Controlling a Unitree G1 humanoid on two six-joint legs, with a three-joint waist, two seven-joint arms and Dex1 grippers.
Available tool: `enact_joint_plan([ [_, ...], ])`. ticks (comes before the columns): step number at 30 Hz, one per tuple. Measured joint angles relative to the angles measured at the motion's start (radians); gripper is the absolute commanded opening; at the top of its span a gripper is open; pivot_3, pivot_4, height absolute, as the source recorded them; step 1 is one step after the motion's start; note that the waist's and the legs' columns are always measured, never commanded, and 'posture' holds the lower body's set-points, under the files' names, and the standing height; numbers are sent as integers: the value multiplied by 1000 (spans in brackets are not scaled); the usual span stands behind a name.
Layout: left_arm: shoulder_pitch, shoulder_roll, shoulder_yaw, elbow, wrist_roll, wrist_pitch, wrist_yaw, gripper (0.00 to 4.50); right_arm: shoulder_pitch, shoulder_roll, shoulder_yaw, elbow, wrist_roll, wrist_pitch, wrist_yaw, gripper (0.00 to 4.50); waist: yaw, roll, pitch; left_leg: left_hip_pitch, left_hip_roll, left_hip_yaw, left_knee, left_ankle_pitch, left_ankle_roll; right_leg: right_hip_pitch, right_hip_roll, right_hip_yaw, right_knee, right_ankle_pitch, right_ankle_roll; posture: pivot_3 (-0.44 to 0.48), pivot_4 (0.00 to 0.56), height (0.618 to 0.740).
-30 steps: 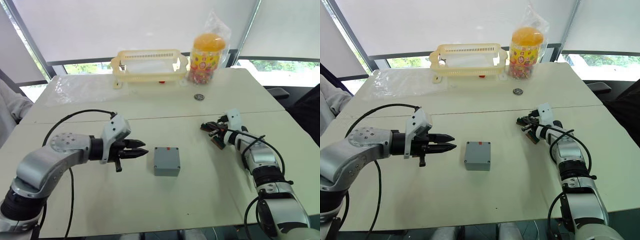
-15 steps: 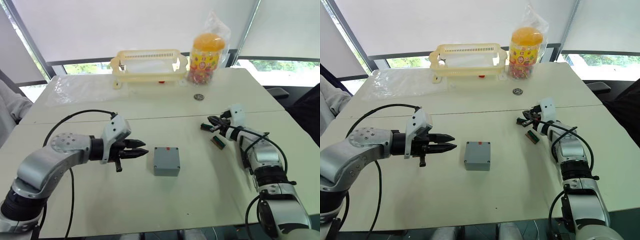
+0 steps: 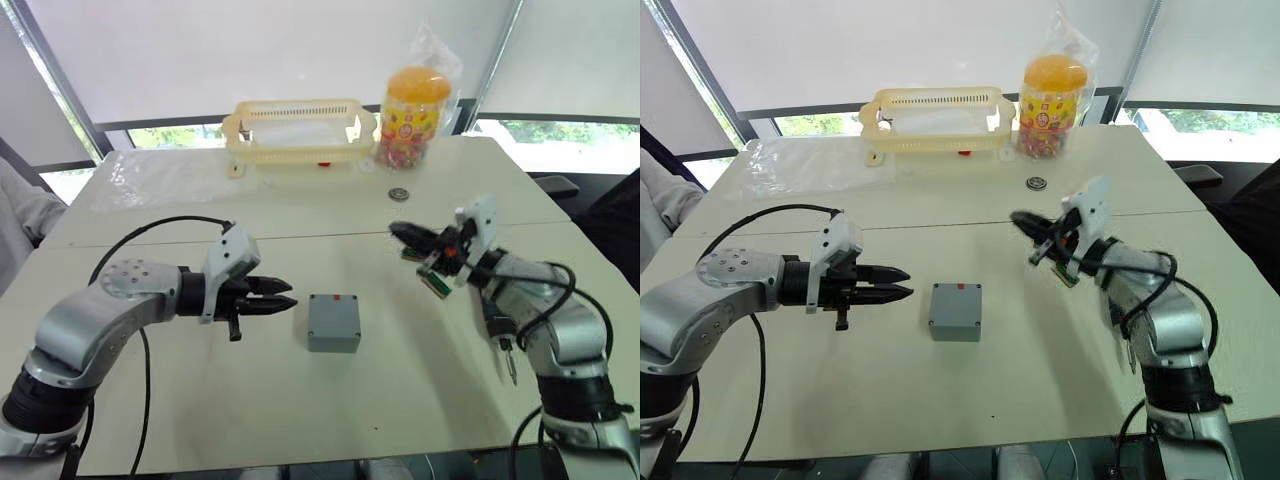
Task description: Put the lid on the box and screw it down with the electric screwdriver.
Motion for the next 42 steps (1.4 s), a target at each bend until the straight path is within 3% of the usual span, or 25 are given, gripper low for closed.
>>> enact_joint_plan([
  [3,7,18,-42,18,50,-43,-10,1245,99,25,86,-71,11,13,9,99,0,0,0,0,0,0,0,0,0,0,0,0,0,0,0,0,150,740],
  [12,11,4,-71,42,78,-80,-11,1245,111,52,175,-15,-85,-124,11,99,0,0,0,0,0,1,0,0,0,0,0,0,-1,0,0,0,150,740],
  [39,30,-2,-71,42,78,-80,-5,1245,120,54,209,94,-170,-219,63,99,1,0,0,0,0,1,0,0,0,0,0,0,0,0,0,0,150,740],
  [42,30,-2,-71,42,79,-80,-4,1245,113,55,210,102,-176,-222,62,978,1,0,0,0,0,1,0,0,0,0,0,0,0,0,0,0,150,740],
])
